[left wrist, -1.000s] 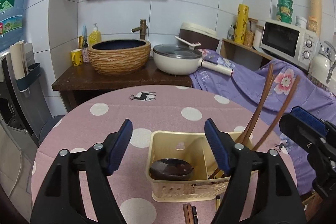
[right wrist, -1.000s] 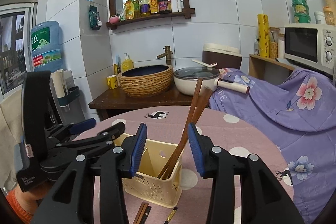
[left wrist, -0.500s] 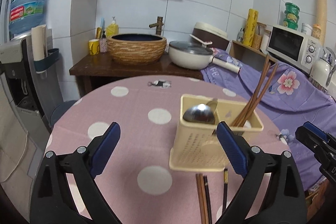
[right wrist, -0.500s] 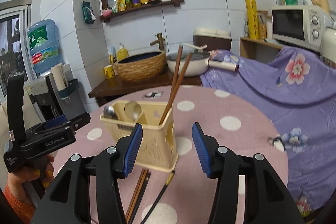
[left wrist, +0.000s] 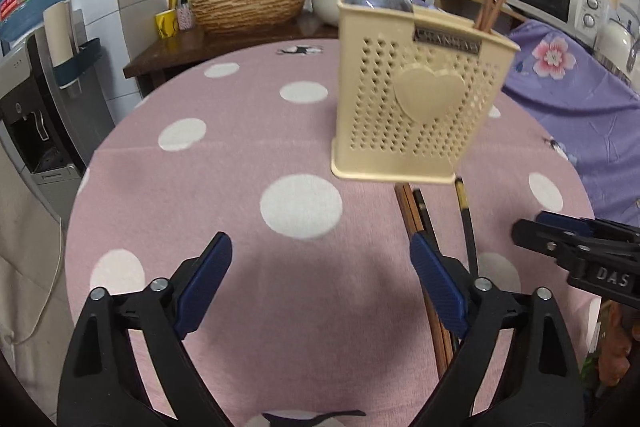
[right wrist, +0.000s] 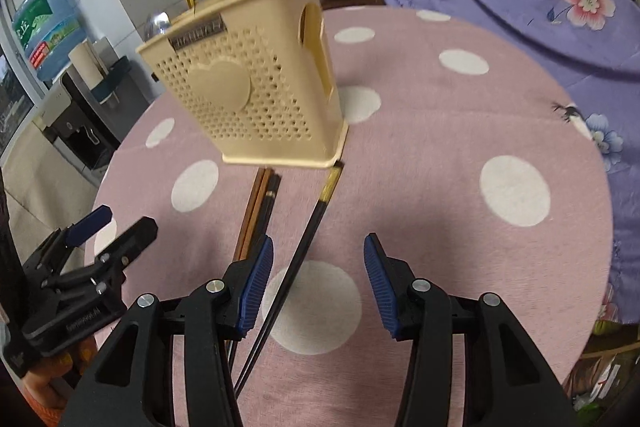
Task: Organize utensils
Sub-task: 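Grasp a wooden chopstick with the left tool while the right tool grips a black gold-tipped chopstick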
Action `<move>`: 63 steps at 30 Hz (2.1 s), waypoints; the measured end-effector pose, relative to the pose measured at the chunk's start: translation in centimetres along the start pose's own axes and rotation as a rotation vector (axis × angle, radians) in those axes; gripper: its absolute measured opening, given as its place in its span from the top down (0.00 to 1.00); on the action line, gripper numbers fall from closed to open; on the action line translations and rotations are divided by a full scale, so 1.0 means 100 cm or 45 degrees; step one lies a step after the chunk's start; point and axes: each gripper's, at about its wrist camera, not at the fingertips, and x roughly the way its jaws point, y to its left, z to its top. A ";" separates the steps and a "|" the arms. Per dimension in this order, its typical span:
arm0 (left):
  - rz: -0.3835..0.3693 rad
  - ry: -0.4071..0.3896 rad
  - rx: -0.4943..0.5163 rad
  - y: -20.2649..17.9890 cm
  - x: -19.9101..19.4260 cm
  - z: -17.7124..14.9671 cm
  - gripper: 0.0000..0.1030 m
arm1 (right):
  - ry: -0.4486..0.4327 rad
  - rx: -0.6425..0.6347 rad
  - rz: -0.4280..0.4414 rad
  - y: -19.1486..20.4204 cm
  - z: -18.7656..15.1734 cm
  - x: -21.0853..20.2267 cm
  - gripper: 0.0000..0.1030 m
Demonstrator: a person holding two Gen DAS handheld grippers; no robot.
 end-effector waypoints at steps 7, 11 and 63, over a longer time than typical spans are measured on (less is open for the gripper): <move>-0.051 0.066 0.057 -0.020 0.010 -0.011 0.34 | 0.087 -0.017 -0.035 0.017 -0.001 0.031 0.62; -0.068 0.090 0.090 -0.028 0.012 -0.016 0.37 | 0.124 0.003 -0.082 0.015 0.004 0.044 0.69; -0.110 0.226 0.046 -0.042 0.058 0.011 0.48 | 0.157 -0.023 -0.119 -0.008 0.015 0.048 0.91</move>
